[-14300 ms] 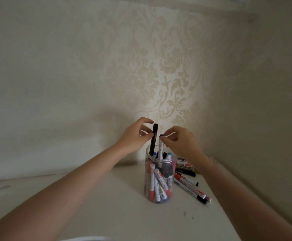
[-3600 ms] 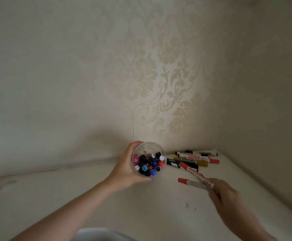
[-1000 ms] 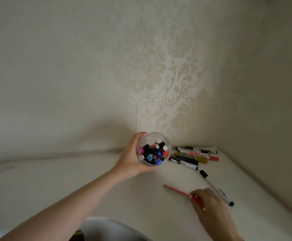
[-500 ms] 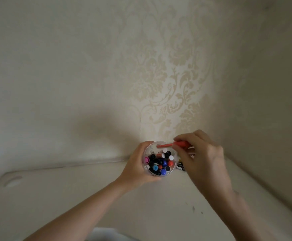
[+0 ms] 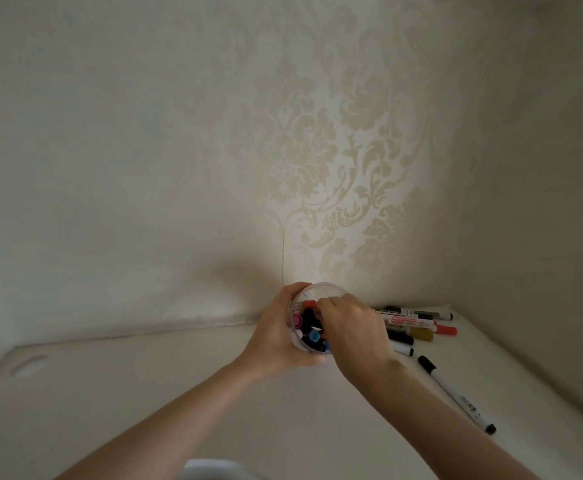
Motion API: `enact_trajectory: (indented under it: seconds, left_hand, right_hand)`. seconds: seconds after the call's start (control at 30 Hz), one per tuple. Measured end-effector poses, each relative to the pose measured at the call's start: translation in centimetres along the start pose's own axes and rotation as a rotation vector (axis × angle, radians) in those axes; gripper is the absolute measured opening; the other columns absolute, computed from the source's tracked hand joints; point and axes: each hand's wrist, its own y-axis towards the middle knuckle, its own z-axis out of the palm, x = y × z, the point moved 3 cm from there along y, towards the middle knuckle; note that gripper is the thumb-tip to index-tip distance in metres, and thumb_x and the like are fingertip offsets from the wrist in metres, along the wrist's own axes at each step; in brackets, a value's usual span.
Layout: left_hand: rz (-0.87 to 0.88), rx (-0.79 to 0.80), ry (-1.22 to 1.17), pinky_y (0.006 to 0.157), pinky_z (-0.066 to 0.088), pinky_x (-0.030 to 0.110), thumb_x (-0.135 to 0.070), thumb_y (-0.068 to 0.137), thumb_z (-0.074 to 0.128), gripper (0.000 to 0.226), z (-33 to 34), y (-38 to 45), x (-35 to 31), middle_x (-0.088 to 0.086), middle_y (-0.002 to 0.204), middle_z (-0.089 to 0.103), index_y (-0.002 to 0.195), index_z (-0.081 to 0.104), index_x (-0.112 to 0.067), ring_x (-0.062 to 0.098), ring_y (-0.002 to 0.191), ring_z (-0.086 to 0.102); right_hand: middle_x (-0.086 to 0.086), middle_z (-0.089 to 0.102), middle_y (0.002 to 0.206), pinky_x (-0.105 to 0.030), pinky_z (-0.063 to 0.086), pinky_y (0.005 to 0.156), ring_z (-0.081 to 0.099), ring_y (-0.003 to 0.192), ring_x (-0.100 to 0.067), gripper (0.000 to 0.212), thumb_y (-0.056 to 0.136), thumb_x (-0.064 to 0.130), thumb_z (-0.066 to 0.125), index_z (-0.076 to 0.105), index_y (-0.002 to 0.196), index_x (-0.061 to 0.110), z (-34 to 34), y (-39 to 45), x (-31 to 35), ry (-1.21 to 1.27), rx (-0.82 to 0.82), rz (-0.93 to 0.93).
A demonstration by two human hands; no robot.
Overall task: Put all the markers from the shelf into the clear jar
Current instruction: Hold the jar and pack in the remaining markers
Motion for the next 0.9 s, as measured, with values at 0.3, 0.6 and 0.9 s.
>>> enact_trajectory:
  seconds: [0.3,0.6,0.9]
  left_hand:
    - [0.001,0.017,0.03,0.093,0.05,0.016,-0.02,0.051,0.096,0.098,0.7,0.0,-0.2,-0.015,0.127,0.062,0.135,0.047,-0.034,0.005,0.119,0.061]
    - [0.001,0.038,0.06,0.092,0.052,0.017,-0.024,0.051,0.096,0.1,0.2,-0.6,-0.5,-0.017,0.128,0.059,0.135,0.044,-0.035,0.004,0.119,0.06]
    - [-0.033,-0.011,-0.019,0.096,0.055,0.027,-0.001,0.055,0.095,0.099,-0.9,-0.6,0.5,-0.025,0.126,0.055,0.136,0.044,-0.025,0.005,0.121,0.058]
  right_hand:
    - [-0.011,0.057,0.116,-0.034,0.049,0.081,0.055,0.11,-0.027,0.051,0.084,0.017,0.065,0.042,0.129,0.008,0.6,1.7,0.4,-0.006,0.289,0.111]
    - [-0.006,0.055,0.118,-0.029,0.045,0.067,0.061,0.101,-0.025,0.039,0.087,0.016,0.064,0.053,0.124,0.016,0.5,-0.1,0.8,0.022,0.202,0.103]
    - [0.0,0.065,0.111,-0.033,0.048,0.077,0.061,0.1,-0.023,0.027,0.089,0.044,0.054,0.063,0.109,0.028,0.2,-7.5,-11.2,0.18,-0.073,0.528]
